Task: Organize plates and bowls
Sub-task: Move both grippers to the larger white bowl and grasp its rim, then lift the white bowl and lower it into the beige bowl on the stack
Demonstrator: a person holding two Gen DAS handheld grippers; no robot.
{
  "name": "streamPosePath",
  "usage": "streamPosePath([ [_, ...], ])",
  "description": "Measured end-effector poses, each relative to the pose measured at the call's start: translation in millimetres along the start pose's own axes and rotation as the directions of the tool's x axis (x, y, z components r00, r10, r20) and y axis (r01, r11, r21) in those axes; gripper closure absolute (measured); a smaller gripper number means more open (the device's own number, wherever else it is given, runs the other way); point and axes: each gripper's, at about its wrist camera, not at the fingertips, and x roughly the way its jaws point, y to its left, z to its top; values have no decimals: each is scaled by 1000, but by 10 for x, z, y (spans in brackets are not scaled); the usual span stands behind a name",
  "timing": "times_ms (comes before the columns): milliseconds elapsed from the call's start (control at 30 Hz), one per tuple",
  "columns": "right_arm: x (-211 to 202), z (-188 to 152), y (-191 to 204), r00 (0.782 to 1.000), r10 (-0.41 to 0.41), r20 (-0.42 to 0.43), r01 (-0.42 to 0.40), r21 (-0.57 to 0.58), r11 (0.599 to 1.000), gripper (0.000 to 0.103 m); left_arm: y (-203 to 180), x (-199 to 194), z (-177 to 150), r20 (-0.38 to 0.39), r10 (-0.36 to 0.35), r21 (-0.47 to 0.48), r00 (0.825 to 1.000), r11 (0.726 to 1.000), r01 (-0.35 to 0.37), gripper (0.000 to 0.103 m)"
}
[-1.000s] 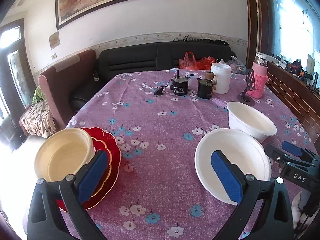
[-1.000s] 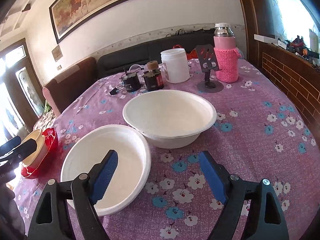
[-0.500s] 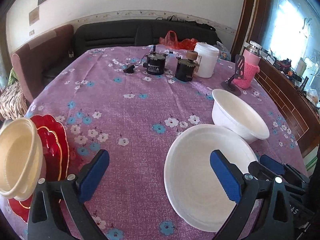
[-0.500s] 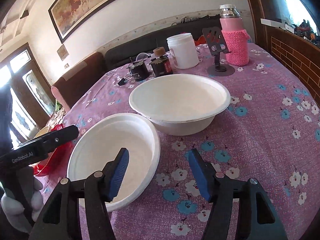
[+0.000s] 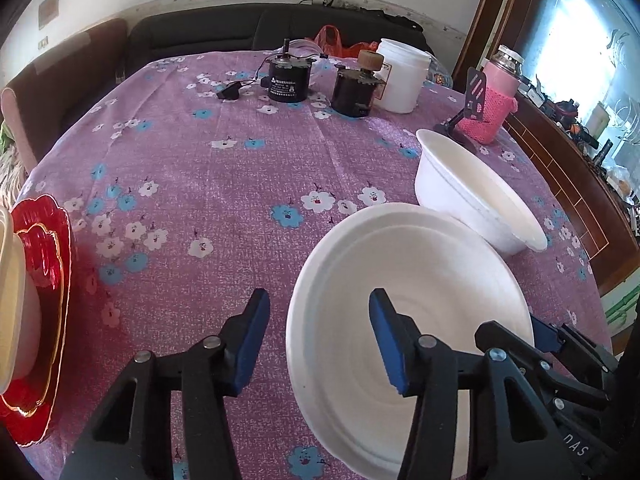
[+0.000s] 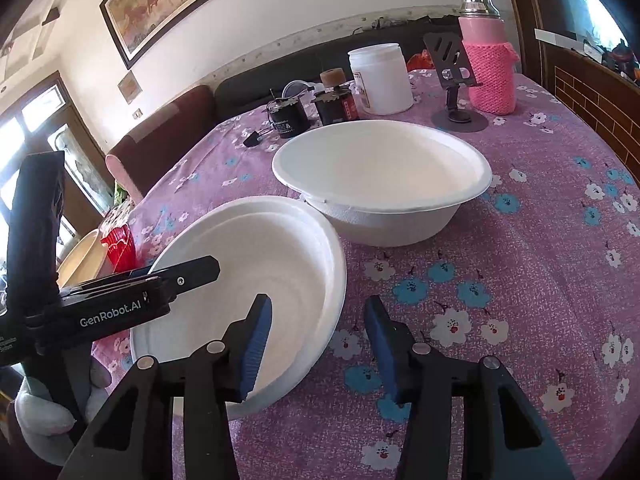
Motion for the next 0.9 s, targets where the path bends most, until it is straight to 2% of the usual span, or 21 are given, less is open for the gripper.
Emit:
streamPosePath([
  [33, 6, -4, 4, 1000, 2, -2, -2, 1, 1000, 57, -16, 6, -9, -1, 2, 6, 1000, 1000, -2, 69],
  [133, 36, -15, 3, 1000, 13, -14, -13, 6, 1000, 72, -41, 24, -23, -1, 18, 16, 1000, 1000, -18, 86],
  [167, 48, -17, 1, 1000, 19, -20, -19, 10, 1000, 78, -36, 10, -27, 7, 21, 18, 1000, 1000, -22, 86],
  [200, 54, -21, 0, 999, 28, -22, -28, 13, 1000, 80, -32, -5, -34, 10, 18, 17, 1000, 1000, -18, 87],
  [300, 48, -29, 5, 999, 27, -20, -26, 12, 1000, 82, -26, -69, -53, 21, 23, 17, 1000, 1000, -23, 88],
  [600, -46, -60, 121, 998, 66, 16, -66, -15, 998, 84, -19, -460, -138, 104, 53, 26, 993, 998, -56, 88],
  [900, -209, -65, 472, 993, 116, 27, -115, -43, 992, 84, 113, -1002, -206, 211, 107, 21, 972, 993, -114, 88],
])
